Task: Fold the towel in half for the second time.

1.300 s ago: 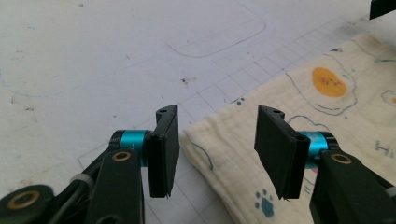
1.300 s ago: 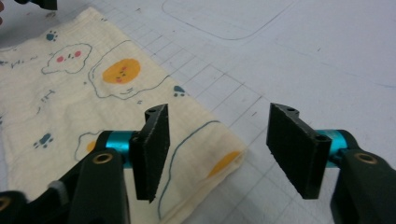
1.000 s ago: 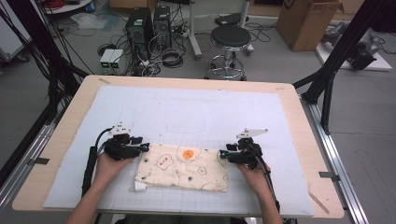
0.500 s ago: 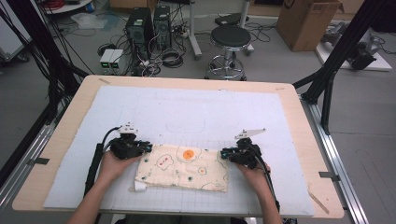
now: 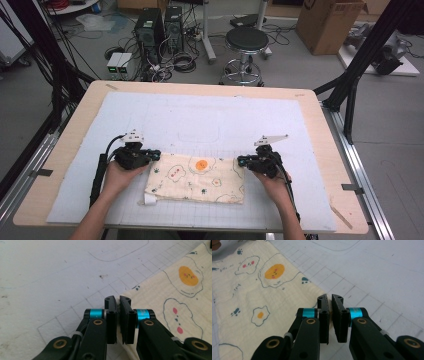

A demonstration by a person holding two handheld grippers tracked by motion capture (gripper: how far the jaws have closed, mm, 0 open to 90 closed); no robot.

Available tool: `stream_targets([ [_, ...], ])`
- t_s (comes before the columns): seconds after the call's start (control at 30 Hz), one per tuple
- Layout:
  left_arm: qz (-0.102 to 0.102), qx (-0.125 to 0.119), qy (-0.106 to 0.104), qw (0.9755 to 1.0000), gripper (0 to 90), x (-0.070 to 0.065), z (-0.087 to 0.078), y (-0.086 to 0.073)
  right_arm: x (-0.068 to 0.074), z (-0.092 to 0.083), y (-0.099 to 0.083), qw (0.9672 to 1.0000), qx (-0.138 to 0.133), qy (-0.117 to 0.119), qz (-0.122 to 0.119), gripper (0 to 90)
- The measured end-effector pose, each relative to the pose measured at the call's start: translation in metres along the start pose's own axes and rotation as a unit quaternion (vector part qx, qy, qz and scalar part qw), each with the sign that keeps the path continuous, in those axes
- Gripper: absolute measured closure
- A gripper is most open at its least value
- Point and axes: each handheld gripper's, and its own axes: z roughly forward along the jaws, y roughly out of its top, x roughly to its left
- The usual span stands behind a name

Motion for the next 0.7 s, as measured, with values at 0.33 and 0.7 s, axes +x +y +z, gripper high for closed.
stream_targets([
  [0.33, -0.033, -0.036, 0.005, 0.9988, 84.3, 0.013, 0.001, 0.009, -0.01, 0.002, 0.015, 0.9995, -0.022, -0.006, 0.021, 84.8],
  [0.7, -0.049, -0.037, 0.033, 0.9975, 84.4, 0.032, 0.017, 0.033, -0.039, 0.019, 0.042, 0.998, -0.018, -0.007, 0.06, 84.9],
])
